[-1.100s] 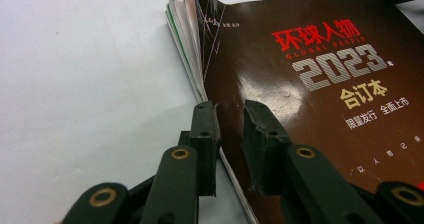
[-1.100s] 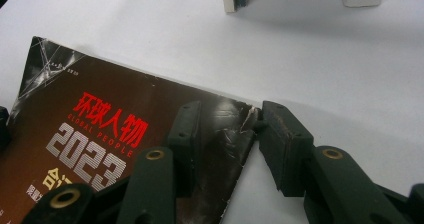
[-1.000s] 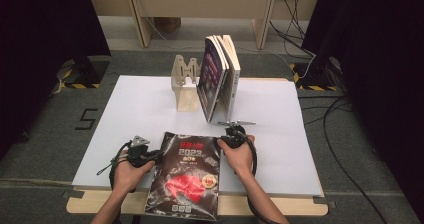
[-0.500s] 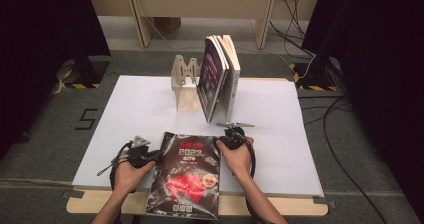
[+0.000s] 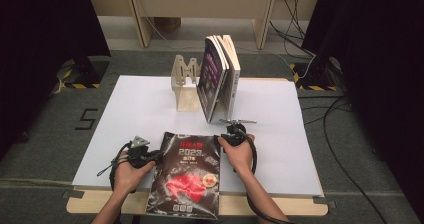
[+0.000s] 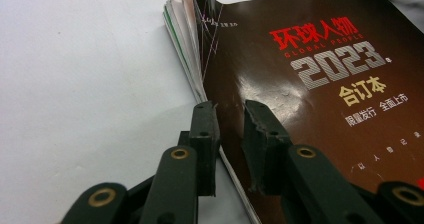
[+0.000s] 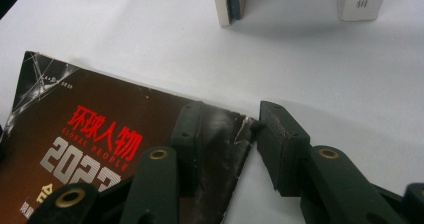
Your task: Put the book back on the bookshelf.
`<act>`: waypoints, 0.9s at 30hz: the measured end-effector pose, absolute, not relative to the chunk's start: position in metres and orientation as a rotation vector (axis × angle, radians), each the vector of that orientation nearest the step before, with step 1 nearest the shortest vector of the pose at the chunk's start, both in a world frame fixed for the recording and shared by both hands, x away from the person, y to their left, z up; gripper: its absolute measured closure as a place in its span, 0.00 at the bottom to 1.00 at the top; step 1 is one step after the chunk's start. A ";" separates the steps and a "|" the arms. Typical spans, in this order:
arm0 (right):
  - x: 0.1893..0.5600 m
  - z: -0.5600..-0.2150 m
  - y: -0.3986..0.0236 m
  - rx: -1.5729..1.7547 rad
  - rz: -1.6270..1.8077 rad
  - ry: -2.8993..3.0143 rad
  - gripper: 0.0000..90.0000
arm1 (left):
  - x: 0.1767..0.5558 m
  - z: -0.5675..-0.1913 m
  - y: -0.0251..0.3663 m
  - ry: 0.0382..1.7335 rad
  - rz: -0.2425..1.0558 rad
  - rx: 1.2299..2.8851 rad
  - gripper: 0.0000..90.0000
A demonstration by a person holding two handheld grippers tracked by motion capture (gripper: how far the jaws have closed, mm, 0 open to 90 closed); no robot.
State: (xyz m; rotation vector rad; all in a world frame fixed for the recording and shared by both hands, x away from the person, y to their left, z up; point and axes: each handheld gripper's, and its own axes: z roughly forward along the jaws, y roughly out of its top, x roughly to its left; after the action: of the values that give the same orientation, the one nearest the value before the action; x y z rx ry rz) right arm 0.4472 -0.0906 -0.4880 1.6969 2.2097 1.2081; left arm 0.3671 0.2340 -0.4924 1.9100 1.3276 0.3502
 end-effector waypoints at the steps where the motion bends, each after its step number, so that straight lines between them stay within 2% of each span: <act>1: 0.448 -0.488 -0.091 1.704 1.214 2.211 0.71 | 0.367 -0.492 0.234 1.327 0.351 1.912 0.83; 20: 0.461 -0.492 -0.092 1.673 1.262 2.204 0.73 | 0.366 -0.493 0.235 1.328 0.349 1.907 0.82; 27: 0.455 -0.494 -0.096 1.709 1.317 2.189 0.74 | 0.366 -0.493 0.234 1.326 0.351 1.905 0.83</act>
State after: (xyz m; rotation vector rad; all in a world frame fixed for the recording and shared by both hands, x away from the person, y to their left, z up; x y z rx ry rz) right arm 0.4552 -0.0962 -0.4943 1.7086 2.1894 1.3168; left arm 0.3661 0.2340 -0.4931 1.9047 1.3259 0.3511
